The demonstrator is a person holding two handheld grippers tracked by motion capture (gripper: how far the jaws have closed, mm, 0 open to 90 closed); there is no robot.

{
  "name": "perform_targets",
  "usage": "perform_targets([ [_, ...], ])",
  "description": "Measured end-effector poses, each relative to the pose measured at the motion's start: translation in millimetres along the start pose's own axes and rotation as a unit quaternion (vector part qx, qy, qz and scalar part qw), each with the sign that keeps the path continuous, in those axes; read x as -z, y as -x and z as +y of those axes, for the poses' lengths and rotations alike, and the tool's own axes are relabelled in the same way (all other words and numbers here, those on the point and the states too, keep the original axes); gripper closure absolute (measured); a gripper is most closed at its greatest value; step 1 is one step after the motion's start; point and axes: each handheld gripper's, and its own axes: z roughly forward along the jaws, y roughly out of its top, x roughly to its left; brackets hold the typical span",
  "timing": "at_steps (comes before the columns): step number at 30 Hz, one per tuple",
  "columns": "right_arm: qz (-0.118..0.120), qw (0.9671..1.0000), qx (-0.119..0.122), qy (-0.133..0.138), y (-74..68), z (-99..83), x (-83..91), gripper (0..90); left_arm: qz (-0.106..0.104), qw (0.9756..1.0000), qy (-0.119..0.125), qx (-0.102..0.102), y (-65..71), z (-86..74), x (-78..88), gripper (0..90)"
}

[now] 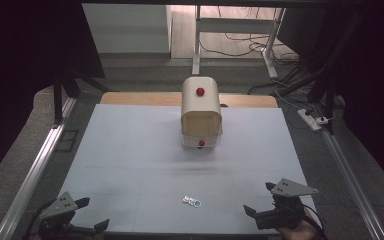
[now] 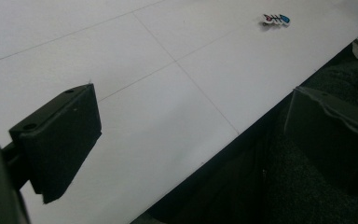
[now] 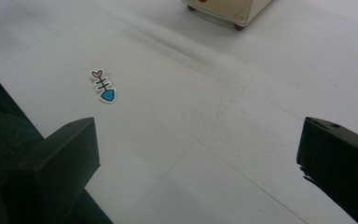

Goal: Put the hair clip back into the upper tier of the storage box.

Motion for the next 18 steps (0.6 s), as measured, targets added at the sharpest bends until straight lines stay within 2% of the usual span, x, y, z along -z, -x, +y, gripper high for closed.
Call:
perform_targets([
  [4, 0.007, 0.9999, 0.008, -0.001, -3.9, 1.6, -3.9, 0.0, 0.0, 1.0, 0.0, 0.0, -0.1, 0.0, -0.1, 3.6],
  [11, 0.023, 0.9997, 0.006, -0.008, -8.4, 4.2, -10.6, 0.0, 0.0, 1.0, -0.001, 0.002, 0.0, 0.0, -0.2, 3.6],
  [18, 0.028, 0.9991, 0.025, -0.019, -14.7, 7.2, -20.9, 0.0, -0.001, 1.0, -0.001, 0.003, -0.1, 0.0, -0.5, 3.7],
])
